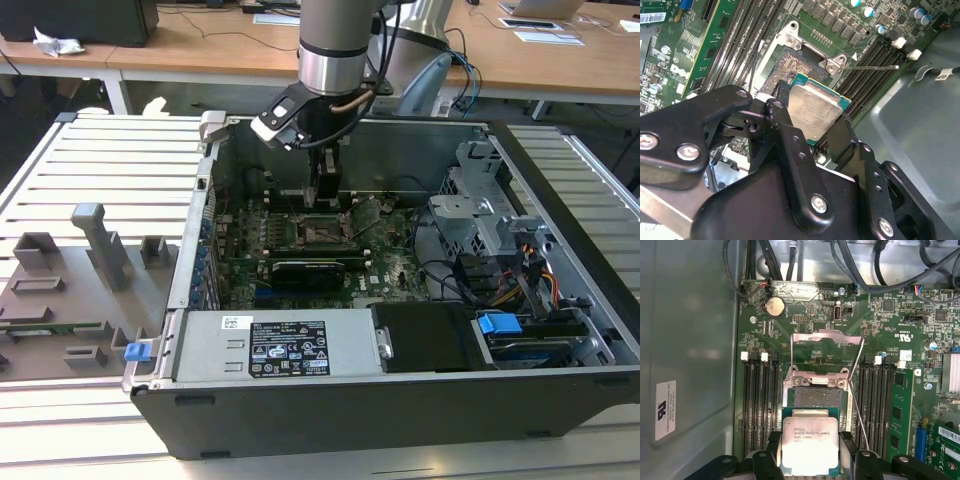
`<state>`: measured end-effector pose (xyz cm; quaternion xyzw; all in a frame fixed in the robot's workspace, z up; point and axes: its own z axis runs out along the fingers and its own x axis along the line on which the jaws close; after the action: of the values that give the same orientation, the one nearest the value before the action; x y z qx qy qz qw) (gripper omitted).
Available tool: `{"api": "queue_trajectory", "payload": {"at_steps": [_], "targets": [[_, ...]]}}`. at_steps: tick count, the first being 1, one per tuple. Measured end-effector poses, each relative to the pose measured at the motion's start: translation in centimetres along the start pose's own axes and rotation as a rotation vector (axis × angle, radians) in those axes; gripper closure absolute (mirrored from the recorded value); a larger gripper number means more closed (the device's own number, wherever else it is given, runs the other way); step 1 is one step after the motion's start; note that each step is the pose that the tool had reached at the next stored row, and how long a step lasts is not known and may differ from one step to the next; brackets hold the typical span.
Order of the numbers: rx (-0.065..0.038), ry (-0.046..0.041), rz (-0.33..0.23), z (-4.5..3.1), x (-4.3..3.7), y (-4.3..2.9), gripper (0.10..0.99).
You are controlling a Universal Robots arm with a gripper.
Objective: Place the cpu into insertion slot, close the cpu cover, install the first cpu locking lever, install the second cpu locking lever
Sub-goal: 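Place the cpu into insertion slot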
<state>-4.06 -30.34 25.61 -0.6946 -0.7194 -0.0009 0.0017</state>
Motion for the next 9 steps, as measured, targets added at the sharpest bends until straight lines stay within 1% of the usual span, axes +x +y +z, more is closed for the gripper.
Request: {"api": "queue_trajectory", "payload": {"at_steps": [4,9], "targets": [[0.0,0.0,0.0,0.22,-0.49,-0.02,0.545],[0.0,-0.0001,0.0,0.83,-0.59,0.06,0.545]]}}
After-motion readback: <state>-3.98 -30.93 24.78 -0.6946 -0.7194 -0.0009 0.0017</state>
